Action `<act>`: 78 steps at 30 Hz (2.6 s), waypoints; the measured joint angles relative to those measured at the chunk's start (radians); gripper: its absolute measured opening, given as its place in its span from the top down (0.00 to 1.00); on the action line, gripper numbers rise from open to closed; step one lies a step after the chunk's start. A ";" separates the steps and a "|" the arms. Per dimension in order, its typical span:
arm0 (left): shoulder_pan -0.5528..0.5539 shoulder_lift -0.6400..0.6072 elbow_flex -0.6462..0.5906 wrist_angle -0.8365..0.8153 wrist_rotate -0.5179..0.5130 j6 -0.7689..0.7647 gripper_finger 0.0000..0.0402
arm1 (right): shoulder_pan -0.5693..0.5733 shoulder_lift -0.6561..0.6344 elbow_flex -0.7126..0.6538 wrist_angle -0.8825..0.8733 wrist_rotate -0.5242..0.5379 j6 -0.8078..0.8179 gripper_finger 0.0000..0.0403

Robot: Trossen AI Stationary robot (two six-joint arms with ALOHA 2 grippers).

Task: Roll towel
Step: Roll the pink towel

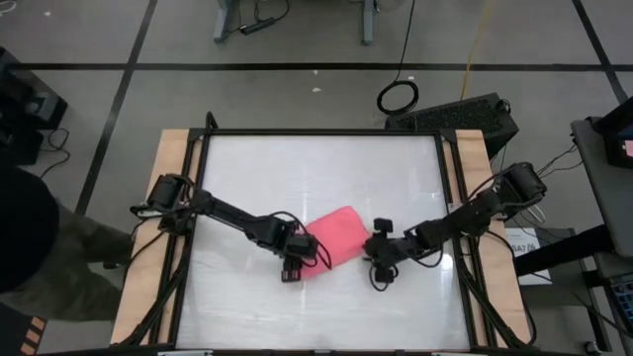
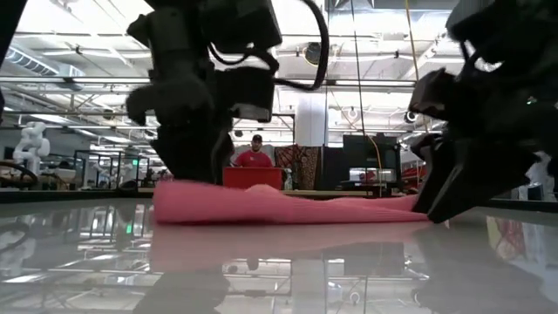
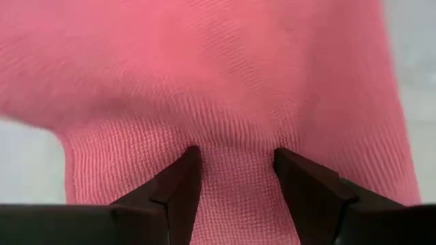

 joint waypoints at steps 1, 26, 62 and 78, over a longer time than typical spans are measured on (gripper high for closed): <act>-0.012 0.001 0.000 0.015 0.010 -0.016 0.51 | -0.015 0.000 0.000 -0.020 0.002 -0.011 0.61; -0.105 -0.028 0.115 0.056 -0.162 -0.063 0.51 | -0.282 -0.059 0.123 -0.178 0.208 -0.313 0.61; -0.125 0.023 -0.008 0.202 -0.036 0.334 0.51 | 0.140 0.393 0.458 0.000 0.122 -0.788 0.58; -0.123 0.033 -0.007 0.207 0.000 0.359 0.51 | 0.244 0.423 0.487 -0.073 0.283 -0.344 0.99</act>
